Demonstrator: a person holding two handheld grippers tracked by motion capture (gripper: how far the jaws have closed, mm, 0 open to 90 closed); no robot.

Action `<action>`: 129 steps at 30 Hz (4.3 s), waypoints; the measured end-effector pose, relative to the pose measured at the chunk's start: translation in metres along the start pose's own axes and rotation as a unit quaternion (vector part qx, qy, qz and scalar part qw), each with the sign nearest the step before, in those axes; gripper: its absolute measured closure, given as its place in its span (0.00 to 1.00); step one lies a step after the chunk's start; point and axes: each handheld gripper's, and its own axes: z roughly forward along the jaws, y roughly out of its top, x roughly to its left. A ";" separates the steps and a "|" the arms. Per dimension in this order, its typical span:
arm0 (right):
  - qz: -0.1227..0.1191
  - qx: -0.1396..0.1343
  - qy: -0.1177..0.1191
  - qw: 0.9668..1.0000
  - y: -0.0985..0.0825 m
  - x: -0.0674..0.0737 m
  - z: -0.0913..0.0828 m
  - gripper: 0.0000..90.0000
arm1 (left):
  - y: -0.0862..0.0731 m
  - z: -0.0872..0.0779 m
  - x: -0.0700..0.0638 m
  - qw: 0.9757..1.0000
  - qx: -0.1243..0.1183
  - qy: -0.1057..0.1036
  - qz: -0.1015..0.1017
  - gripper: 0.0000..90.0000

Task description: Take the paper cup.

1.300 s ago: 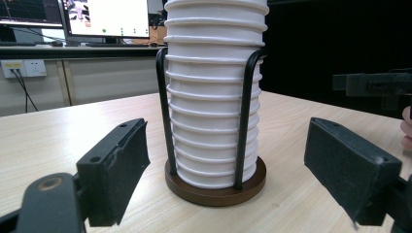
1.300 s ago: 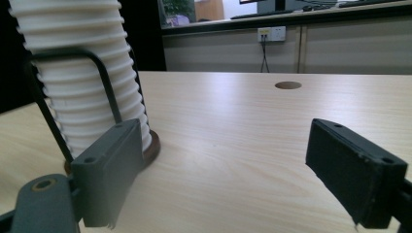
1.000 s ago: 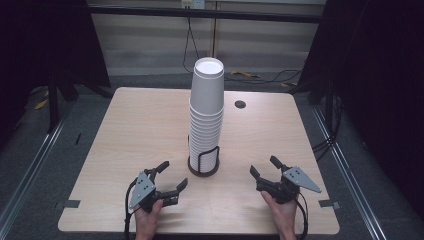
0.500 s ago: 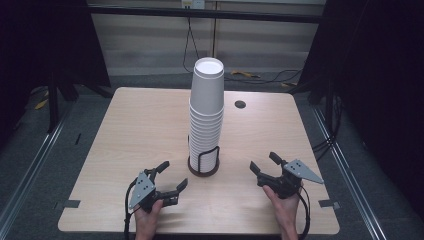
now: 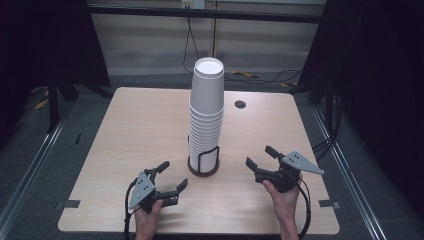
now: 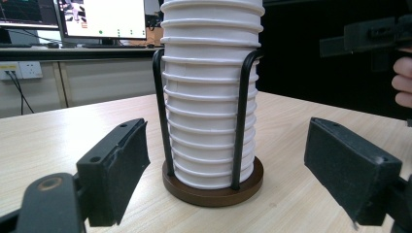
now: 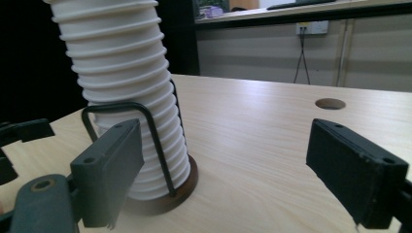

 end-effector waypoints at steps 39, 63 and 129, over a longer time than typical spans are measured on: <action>-0.077 0.004 0.105 0.992 0.091 0.027 0.025 0.15 | 0.000 0.000 0.000 1.000 -0.001 -0.004 0.000 0.18; -0.106 -0.027 0.136 0.985 0.151 0.041 0.037 0.18 | 0.000 0.000 0.000 1.000 0.000 -0.006 -0.001 0.18; -0.108 0.080 0.222 0.966 0.237 0.070 0.117 0.23 | 0.000 0.000 0.001 1.000 -0.001 -0.009 -0.001 0.18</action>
